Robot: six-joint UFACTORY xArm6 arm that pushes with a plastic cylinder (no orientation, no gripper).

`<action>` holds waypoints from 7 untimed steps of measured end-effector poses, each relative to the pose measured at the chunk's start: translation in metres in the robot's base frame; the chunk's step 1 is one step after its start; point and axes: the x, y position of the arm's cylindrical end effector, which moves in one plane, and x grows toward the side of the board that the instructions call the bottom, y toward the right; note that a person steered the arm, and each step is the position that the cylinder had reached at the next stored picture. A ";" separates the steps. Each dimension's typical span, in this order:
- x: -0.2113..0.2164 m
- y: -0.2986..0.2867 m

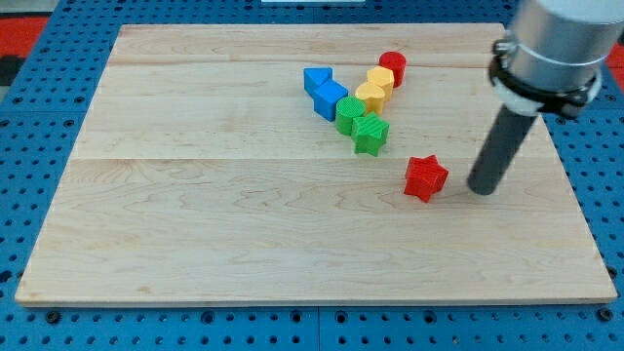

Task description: Slide the red star slightly left and up

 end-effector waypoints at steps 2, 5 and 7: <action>0.009 -0.049; -0.005 0.017; -0.010 -0.022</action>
